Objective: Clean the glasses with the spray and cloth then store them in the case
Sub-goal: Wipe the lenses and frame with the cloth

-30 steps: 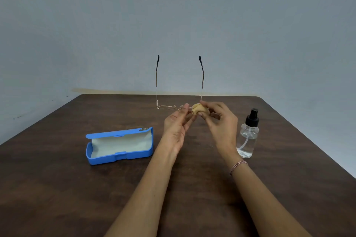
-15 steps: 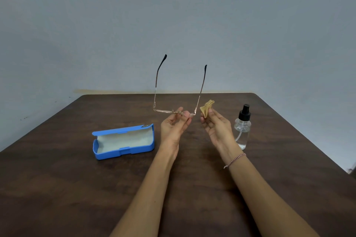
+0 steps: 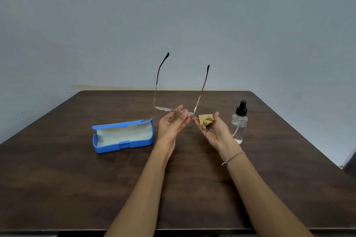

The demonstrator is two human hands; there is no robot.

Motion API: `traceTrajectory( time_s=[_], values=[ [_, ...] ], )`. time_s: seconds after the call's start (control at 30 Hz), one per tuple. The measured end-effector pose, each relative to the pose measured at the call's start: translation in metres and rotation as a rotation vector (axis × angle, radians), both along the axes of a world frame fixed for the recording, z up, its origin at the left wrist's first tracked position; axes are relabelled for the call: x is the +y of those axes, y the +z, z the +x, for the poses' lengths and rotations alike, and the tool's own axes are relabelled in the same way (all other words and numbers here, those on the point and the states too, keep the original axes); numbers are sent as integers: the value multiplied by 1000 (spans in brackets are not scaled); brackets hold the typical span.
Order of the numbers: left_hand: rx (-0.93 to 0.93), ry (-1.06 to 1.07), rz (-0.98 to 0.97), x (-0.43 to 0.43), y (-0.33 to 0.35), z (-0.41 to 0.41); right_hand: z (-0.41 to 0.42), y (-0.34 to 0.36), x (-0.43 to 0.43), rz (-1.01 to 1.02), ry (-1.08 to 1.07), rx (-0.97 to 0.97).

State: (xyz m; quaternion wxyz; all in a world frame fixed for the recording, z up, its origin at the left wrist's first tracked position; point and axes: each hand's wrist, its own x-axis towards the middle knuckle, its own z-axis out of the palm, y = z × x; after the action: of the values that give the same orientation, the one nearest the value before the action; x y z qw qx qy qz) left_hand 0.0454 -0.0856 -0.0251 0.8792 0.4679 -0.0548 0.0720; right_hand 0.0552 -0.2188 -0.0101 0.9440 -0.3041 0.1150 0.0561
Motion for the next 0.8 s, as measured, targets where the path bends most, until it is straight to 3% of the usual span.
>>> traceTrajectory(
  time_s=[0.13, 0.37, 0.8],
  values=[
    [-6, -10, -5, -1, 0, 5, 6, -4, 2, -133, 15, 18],
    [-17, -24, 3, -1, 1, 8, 14, -5, 2, -555, 76, -5],
    [-3, -20, -21, 1, 5, 8, 7, 8, -7, -320, 56, 24]
  ],
)
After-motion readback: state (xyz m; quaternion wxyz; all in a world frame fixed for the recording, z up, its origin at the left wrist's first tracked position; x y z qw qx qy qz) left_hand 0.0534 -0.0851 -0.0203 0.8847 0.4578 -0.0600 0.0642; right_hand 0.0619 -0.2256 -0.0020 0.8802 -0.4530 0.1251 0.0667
